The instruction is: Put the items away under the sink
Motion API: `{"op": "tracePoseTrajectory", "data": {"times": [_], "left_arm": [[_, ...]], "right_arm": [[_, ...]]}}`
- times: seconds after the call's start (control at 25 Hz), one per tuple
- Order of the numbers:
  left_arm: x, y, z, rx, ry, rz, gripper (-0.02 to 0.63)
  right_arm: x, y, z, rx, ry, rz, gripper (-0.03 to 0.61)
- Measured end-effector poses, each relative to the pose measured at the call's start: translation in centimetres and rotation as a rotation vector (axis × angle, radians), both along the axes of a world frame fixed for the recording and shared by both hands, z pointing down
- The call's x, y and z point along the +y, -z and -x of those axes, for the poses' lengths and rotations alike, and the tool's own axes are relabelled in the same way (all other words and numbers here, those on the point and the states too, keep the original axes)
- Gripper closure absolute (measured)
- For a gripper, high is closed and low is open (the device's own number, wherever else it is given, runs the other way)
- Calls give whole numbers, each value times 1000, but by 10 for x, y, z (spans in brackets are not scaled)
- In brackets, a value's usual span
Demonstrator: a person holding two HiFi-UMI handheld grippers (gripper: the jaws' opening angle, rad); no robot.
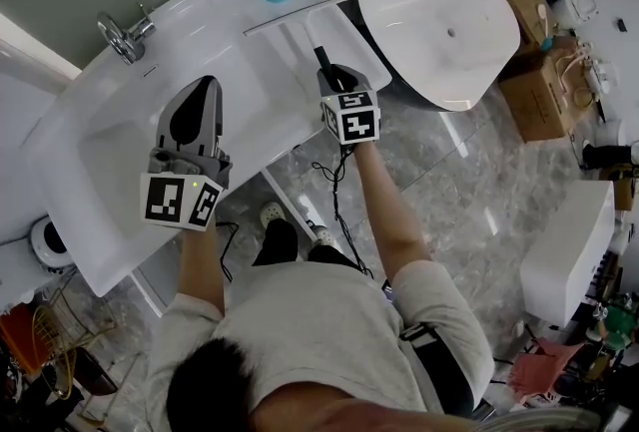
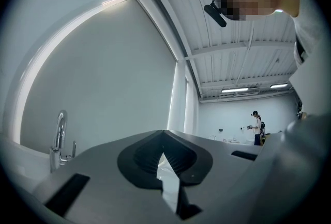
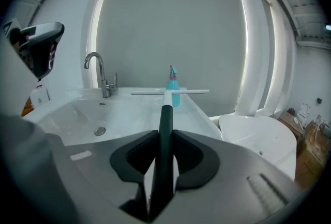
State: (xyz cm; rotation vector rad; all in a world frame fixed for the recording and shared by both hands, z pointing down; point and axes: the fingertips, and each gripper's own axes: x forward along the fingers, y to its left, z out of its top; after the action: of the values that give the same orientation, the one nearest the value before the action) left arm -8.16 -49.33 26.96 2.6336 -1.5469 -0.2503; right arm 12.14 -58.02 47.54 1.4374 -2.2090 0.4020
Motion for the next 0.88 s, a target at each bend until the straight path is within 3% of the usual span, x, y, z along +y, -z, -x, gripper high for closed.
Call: {"op": "tracePoseTrajectory", "data": {"times": [0.44,0.88], "left_arm": [[44,29,-26,-37,75,-50,606],[115,51,-41,-43,224,-79,606]], "right_arm": [[44,52,-14,-105,40,-82,476],[99,108,-28,-192,131,-166,476]]}}
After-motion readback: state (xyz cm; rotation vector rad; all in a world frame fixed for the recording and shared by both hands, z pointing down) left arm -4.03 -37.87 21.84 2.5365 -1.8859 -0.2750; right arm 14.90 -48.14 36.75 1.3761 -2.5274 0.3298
